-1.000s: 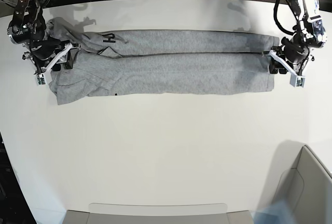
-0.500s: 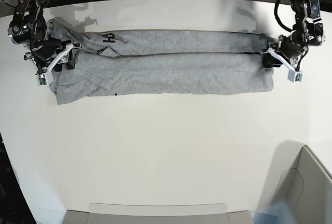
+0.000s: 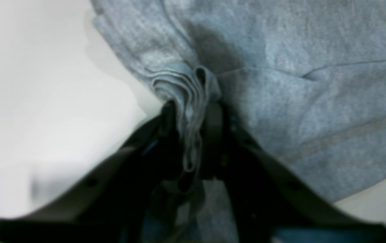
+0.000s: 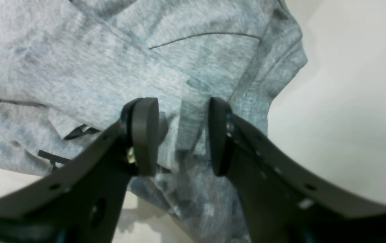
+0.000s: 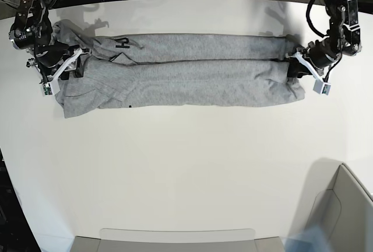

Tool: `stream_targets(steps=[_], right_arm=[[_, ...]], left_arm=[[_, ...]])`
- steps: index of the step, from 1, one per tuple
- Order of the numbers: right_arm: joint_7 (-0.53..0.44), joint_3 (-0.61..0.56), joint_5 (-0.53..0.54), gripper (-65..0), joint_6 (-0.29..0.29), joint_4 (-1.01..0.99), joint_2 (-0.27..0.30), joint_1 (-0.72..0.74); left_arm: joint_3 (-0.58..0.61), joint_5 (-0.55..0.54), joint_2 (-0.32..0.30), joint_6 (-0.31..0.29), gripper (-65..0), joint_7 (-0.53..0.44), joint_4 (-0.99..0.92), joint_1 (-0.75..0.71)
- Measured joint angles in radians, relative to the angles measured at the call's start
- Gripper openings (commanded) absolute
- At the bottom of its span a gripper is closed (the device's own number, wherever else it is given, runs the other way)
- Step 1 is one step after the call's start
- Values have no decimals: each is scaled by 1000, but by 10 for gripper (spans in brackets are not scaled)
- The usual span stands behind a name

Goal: Fold the T-shirt properly
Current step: 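Hold the folded strip ends with both grippers, pressing it flat, then drag the strip end with the left gripper toward the right gripper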

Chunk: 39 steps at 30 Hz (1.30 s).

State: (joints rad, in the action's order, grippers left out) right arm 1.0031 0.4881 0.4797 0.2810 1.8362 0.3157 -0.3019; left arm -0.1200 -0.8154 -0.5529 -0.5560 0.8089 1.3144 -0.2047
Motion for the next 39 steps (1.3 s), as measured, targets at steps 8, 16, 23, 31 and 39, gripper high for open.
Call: stream_targets(steps=[8, 16, 23, 31, 39], right_arm=[[2, 0, 0, -407, 0, 0, 0, -1], [2, 1, -1, -407, 0, 1, 1, -2], [2, 1, 0, -407, 0, 1, 0, 0], [1, 1, 1, -407, 0, 1, -4, 0], [2, 1, 3, -407, 0, 1, -6, 0]], left_arm=[[-140, -12, 11, -24, -650, 16, -177, 92], [-304, 14, 5, -9, -650, 37, -178, 76], [-307, 67, 10, 17, -650, 127, 33, 56], [-312, 65, 50, 20, -650, 245, 273, 62], [-253, 68, 203, 142, -650, 372, 557, 13]])
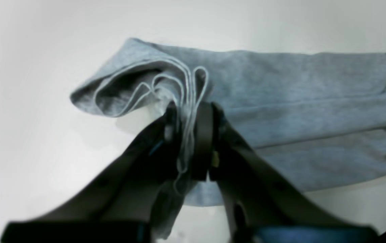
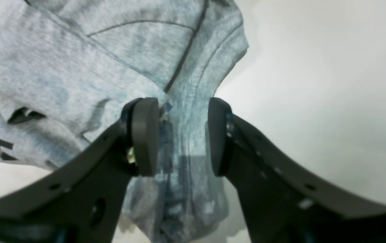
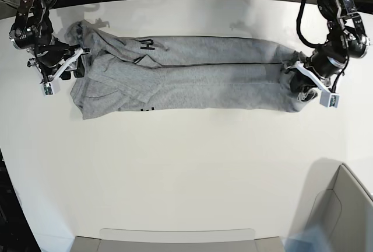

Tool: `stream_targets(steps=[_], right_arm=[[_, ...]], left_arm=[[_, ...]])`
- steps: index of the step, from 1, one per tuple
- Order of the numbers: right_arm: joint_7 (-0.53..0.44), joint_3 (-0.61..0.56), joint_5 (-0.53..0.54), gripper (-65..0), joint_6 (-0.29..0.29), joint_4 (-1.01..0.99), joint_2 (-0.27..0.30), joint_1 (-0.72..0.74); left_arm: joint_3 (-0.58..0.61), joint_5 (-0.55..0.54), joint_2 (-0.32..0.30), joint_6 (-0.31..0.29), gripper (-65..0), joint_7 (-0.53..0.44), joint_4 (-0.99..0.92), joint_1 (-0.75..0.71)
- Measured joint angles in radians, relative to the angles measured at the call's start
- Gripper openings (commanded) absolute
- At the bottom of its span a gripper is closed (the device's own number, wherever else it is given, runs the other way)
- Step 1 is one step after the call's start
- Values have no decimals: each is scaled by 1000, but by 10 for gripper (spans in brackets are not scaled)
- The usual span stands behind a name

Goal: Fold the T-shirt properly
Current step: 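Drag the strip end with the left gripper toward the right gripper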

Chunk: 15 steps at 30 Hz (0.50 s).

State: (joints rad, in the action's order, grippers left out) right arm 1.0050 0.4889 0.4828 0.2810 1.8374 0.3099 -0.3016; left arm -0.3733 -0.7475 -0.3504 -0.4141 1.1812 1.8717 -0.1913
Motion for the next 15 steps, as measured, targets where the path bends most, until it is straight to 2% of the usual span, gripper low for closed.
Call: stream_targets(steps=[3, 8, 12, 15], right_arm=[[0, 0, 0, -407, 0, 0, 0, 0], [-2, 0, 0, -407, 0, 0, 0, 0], [-2, 0, 0, -407, 0, 0, 0, 0], [-2, -1, 0, -407, 0, 0, 0, 0]], left_arm=[[94, -1, 26, 19, -650, 0, 14, -11], [227, 1, 72, 95, -650, -34, 11, -13], [275, 3, 119, 136, -650, -38, 11, -5], [337, 91, 152, 140, -650, -52, 11, -2]])
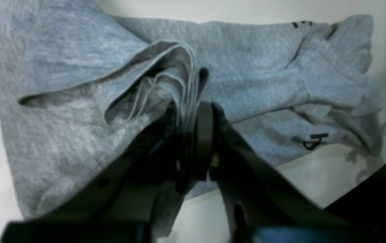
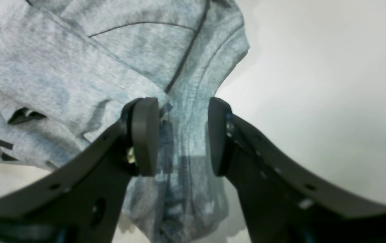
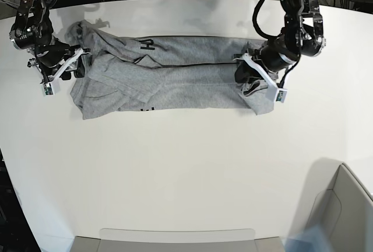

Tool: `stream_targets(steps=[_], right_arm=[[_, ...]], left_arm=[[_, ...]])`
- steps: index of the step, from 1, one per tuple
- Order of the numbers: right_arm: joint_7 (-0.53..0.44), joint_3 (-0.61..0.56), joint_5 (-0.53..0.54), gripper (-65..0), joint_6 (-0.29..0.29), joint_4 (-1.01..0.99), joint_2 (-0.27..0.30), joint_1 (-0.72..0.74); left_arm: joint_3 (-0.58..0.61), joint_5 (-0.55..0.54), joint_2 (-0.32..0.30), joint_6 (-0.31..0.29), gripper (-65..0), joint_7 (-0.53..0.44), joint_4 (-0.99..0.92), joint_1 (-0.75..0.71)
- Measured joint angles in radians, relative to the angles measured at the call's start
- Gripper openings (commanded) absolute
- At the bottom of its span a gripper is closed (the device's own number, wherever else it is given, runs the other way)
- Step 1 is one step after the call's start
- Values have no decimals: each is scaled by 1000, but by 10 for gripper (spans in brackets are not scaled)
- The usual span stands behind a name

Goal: Fold the T-shirt properly
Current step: 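Drag the strip end with the left gripper toward the right gripper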

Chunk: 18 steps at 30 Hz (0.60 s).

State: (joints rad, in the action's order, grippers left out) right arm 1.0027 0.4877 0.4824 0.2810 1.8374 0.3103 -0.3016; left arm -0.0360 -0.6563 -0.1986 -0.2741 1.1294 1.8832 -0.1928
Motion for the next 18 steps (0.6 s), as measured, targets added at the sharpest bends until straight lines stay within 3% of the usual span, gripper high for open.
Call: stream_targets(steps=[3, 5, 18], right_arm=[[0, 0, 1, -407, 0, 0, 0, 0], [0, 0, 0, -407, 0, 0, 0, 0], [0, 0, 0, -407, 0, 0, 0, -3]], left_arm=[[88, 143, 29, -1, -650, 14, -1, 21], [122, 203, 60, 5, -650, -34, -1, 30], [186, 267, 135, 6, -650, -38, 0, 40]])
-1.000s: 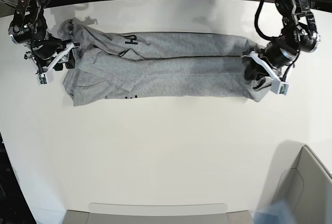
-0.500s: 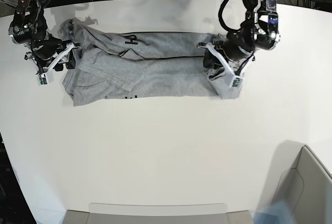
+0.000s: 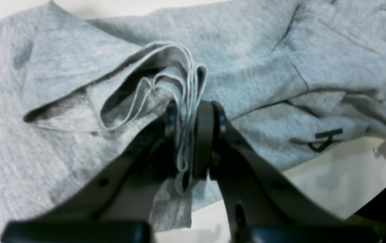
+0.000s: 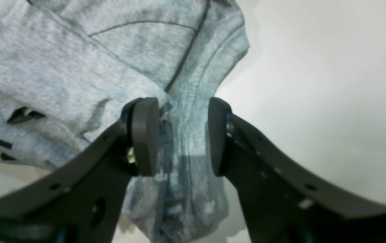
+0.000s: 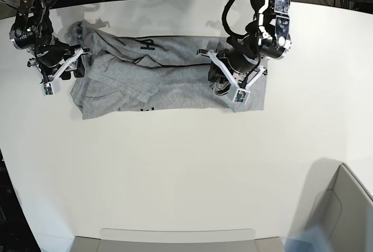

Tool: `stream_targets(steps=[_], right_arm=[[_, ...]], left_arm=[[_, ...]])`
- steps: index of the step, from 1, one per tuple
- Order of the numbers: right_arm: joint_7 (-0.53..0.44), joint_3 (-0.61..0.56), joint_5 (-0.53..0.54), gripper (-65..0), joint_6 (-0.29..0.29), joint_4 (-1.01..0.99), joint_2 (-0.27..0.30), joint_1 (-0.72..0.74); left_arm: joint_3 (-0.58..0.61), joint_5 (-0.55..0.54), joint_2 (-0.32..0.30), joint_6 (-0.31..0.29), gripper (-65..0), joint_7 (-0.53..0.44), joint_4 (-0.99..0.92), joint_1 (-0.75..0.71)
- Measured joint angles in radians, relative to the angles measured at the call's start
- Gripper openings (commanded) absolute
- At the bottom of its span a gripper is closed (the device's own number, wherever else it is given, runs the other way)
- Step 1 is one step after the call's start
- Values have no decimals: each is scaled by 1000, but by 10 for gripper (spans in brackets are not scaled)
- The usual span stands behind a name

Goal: Fold the T-shirt properly
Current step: 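Drag the strip end with the left gripper toward the right gripper, then fold the strip end over with the left gripper toward the right gripper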

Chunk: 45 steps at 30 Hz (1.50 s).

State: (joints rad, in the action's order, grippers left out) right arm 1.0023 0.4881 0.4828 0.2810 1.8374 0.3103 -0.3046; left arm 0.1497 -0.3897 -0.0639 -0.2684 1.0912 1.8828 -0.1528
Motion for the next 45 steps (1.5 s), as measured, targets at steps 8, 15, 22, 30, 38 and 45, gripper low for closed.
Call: stream_targets(steps=[8, 15, 22, 30, 38, 45], right_arm=[[0, 0, 0, -407, 0, 0, 0, 0], [0, 0, 0, -407, 0, 0, 0, 0], [0, 0, 0, -407, 0, 0, 0, 0], [0, 0, 0, -407, 0, 0, 0, 1], [0, -51, -4, -407, 0, 0, 7, 3], [0, -80, -3, -407, 0, 0, 0, 3]], left_arm=[[61, -9, 18, 0, -650, -55, -29, 20], [65, -3, 28, 0, -619, -63, -72, 25], [62, -6, 27, 0, -531, -62, -65, 22], [117, -75, 23, -9, -558, -59, 32, -13], [112, -70, 16, -4, -487, 8, -3, -3], [109, -61, -10, 3, -475, -15, -3, -8]])
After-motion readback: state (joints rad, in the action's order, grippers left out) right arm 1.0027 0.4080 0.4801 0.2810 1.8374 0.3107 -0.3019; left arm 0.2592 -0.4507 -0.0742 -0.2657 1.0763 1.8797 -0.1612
